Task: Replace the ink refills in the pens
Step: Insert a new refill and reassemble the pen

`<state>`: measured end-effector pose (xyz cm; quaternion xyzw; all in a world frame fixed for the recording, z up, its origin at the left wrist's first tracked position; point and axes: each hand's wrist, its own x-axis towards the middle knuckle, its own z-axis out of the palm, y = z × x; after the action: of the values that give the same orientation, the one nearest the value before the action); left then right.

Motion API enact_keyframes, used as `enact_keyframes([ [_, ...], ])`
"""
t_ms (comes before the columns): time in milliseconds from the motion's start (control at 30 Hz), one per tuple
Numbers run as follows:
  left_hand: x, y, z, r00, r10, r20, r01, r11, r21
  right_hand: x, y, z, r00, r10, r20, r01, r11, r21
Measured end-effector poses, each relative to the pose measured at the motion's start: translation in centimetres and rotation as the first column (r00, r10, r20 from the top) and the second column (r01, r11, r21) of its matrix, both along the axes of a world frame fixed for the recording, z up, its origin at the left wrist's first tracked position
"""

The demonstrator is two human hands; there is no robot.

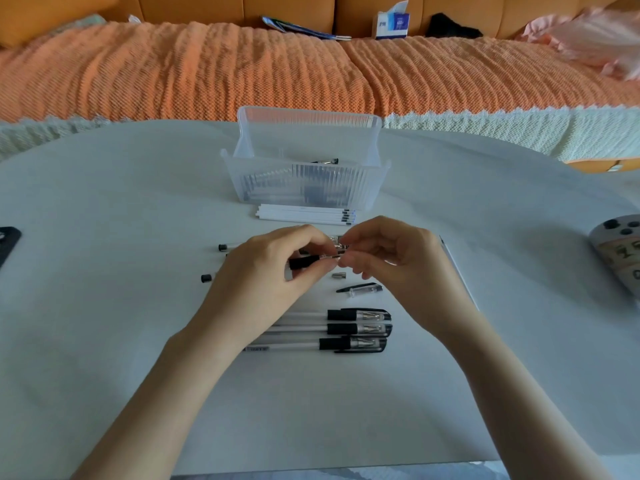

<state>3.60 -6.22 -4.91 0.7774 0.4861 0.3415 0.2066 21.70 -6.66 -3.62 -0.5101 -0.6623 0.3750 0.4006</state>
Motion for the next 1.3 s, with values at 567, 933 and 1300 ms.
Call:
enact_keyframes([
  [567, 0.7, -0.2, 0.9, 0.989, -0.002, 0.150, 0.033, 0.979, -0.202, 0.6, 0.1, -0.4, 0.977, -0.009, 0.212, -0.051, 0.960, 0.275],
  [933, -0.8, 0.2, 0.5, 0.994, 0.079, 0.080, -0.062, 0.978, -0.201, 4.5, 1.3, -0.2, 0.911, -0.161, 0.379, 0.092, 0.977, 0.195],
  [1300, -0.7, 0.4, 0.4, 0.996, 0.052, 0.076, -0.037, 0.982, -0.188, 5.3, 1.7, -0.8, 0.788, -0.187, 0.587, 0.170, 0.982, 0.085],
])
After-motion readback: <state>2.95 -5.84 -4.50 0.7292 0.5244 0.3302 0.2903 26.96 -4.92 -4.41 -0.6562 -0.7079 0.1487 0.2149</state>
